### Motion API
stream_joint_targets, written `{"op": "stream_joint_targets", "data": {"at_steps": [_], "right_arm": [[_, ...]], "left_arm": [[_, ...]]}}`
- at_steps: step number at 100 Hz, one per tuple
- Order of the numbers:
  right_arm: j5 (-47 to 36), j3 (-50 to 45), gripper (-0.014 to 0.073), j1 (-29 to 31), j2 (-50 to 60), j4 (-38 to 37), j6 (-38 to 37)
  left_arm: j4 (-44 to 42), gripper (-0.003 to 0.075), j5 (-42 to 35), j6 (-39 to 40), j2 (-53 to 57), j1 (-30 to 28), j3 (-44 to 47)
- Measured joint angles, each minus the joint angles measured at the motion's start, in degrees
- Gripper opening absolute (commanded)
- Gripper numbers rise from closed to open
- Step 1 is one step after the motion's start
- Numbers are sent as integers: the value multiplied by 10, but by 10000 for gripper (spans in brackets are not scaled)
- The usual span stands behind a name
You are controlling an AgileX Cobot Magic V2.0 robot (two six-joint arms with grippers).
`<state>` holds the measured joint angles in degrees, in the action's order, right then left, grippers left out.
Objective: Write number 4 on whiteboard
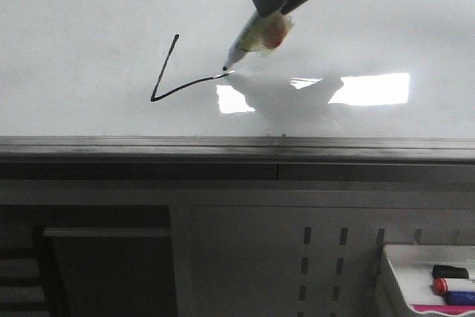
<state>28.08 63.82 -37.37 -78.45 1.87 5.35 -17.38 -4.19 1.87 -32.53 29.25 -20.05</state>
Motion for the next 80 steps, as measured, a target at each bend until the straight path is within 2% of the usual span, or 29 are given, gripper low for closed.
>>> {"op": "stream_joint_targets", "data": {"at_steps": [25, 41, 80], "right_arm": [[-39, 54, -64, -10, -18, -1, 0], [-4, 54, -64, 0, -54, 3, 0], [12, -14, -64, -42, -53, 40, -1]], "left_arm": [[0, 409, 0, 0, 0, 0, 0], [0, 409, 1, 0, 0, 0, 0], [0, 409, 1, 0, 0, 0, 0]]}}
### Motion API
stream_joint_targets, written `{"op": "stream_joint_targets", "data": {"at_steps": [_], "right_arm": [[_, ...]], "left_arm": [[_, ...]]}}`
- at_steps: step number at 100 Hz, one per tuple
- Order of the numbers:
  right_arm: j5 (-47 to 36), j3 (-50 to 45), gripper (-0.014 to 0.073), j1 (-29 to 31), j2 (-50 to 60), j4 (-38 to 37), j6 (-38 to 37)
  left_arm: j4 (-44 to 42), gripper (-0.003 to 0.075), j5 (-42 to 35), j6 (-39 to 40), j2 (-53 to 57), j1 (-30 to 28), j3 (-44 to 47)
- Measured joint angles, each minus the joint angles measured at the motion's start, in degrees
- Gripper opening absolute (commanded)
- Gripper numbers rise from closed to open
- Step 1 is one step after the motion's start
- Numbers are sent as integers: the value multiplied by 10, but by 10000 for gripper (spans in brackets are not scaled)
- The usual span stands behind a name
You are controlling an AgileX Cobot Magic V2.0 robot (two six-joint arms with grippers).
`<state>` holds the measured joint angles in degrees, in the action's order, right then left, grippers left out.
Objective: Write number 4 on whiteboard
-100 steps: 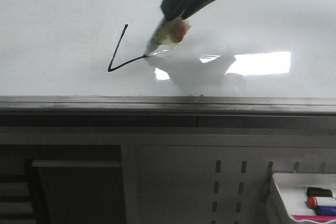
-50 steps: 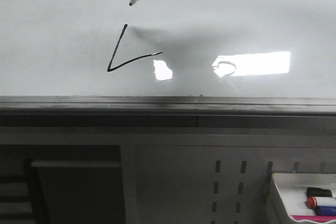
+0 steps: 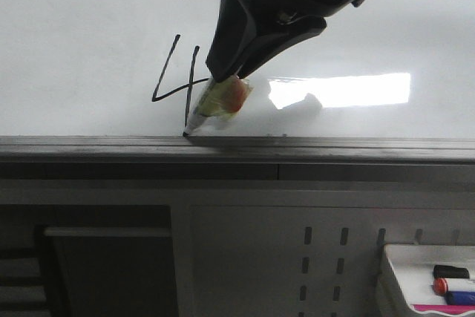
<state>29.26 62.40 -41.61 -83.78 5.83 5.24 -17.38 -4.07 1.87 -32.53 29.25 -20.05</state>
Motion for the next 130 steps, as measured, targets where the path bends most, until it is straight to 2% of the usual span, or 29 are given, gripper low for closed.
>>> {"op": "stream_joint_targets", "data": {"at_steps": [16, 31, 52, 84, 92, 99, 100, 106, 112, 130], "right_arm": [[3, 1, -64, -19, 20, -2, 2], [46, 27, -64, -47, 32, -2, 21], [84, 47, -64, -75, 32, -5, 27], [104, 52, -64, -91, 32, 17, 28], [107, 52, -64, -91, 32, 20, 29], [107, 52, -64, -91, 32, 22, 29], [107, 52, -64, -91, 32, 22, 29], [107, 52, -64, -91, 32, 23, 29], [107, 52, -64, -91, 32, 23, 29], [108, 53, -64, -91, 33, 23, 29]], "left_arm": [[0, 409, 0, 0, -7, 4, 0], [-29, 409, -4, 0, -67, 46, 0], [-80, 405, -84, 0, -184, 109, -2], [-86, 393, -134, 0, -310, 115, -15], [-86, 338, -144, 0, -320, 115, -17], [-86, 249, -147, 0, -329, 115, -17], [-86, 215, -149, 0, -330, 115, -17], [-86, 125, -150, 0, -340, 115, -17], [-86, -11, -155, 0, -348, 115, -17], [-90, -20, -167, 0, -355, 115, -17]]}}
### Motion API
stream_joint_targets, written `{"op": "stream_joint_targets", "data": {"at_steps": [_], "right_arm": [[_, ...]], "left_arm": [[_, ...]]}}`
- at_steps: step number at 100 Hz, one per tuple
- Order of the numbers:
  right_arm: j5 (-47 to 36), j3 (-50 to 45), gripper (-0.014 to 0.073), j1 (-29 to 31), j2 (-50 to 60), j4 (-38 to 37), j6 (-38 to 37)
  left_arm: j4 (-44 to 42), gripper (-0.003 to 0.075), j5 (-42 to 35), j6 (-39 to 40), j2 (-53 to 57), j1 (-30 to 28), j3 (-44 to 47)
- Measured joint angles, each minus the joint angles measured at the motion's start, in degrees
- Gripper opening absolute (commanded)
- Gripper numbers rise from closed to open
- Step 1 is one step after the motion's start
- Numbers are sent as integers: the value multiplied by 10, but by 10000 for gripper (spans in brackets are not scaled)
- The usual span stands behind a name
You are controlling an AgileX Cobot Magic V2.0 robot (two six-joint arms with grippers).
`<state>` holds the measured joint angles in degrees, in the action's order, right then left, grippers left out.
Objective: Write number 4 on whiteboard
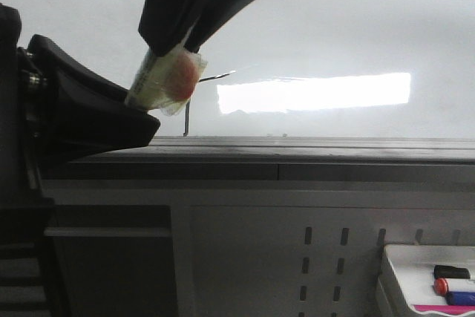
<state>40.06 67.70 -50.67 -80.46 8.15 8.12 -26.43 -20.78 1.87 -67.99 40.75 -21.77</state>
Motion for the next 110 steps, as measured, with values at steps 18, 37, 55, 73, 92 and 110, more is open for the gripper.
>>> {"op": "stream_joint_targets", "data": {"at_steps": [18, 37, 55, 73, 92, 110], "right_arm": [[-1, 0, 74, 0, 0, 0, 0], [-29, 0, 524, 3, 0, -15, 0], [-28, 0, 531, 25, 7, -21, 0], [-22, 0, 519, 36, 30, -23, 0], [-22, 0, 519, 36, 39, -23, 0], [-20, 0, 519, 36, 39, -23, 0]], "left_arm": [[0, -20, -1, 0, -1, 0, 0], [81, -20, -8, 0, -1, 0, 0], [210, -20, 13, 0, -1, -18, -16], [360, -20, 143, 0, -4, -73, -81], [454, -20, 255, 1, -24, -127, -140], [488, -18, 286, 2, -34, -139, -147]]}}
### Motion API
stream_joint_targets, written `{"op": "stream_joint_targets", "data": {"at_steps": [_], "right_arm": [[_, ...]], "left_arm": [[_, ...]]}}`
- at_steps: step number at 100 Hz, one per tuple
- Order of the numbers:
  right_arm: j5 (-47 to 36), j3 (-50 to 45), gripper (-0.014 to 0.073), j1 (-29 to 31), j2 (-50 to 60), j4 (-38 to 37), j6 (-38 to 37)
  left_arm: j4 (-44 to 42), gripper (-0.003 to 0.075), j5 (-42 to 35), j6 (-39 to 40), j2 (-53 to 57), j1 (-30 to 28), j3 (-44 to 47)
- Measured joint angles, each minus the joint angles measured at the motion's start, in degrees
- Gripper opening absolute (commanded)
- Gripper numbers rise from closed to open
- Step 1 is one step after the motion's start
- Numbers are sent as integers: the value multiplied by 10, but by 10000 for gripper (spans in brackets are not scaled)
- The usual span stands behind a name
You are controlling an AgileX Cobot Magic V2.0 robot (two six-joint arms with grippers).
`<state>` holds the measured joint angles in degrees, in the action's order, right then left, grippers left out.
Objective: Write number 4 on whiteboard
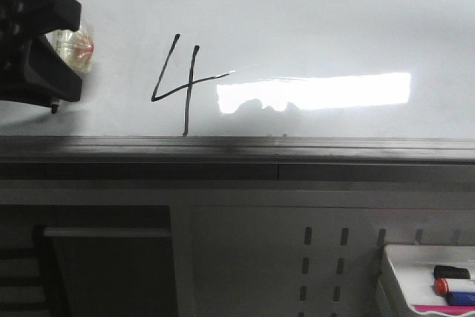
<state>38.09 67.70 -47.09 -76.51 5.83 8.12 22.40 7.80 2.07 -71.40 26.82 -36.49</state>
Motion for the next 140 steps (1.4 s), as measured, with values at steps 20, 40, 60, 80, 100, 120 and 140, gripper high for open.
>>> {"op": "stream_joint_targets", "data": {"at_steps": [20, 40, 60, 80, 100, 120, 140], "right_arm": [[2, 0, 519, 0, 0, 0, 0], [7, 0, 519, 0, 0, 0, 0], [15, 0, 433, 0, 1, -5, 0], [10, -8, -66, 2, 30, -21, 0], [-53, -75, -62, 2, 109, -25, 0], [-192, -214, -62, 2, 248, -26, 0], [-308, -384, -62, 2, 406, -26, 0]], "left_arm": [[14, 122, 5, 0, -25, -1, -2], [18, 256, -19, 0, -39, -1, -3], [18, 256, -26, 0, -38, -2, -3], [-4, 232, -18, 0, 24, -2, -3], [-47, -21, -4, -2, 165, -2, 2], [-93, -20, -2, -13, 330, -2, 42], [-148, -20, 1, -13, 474, -2, 122]]}}
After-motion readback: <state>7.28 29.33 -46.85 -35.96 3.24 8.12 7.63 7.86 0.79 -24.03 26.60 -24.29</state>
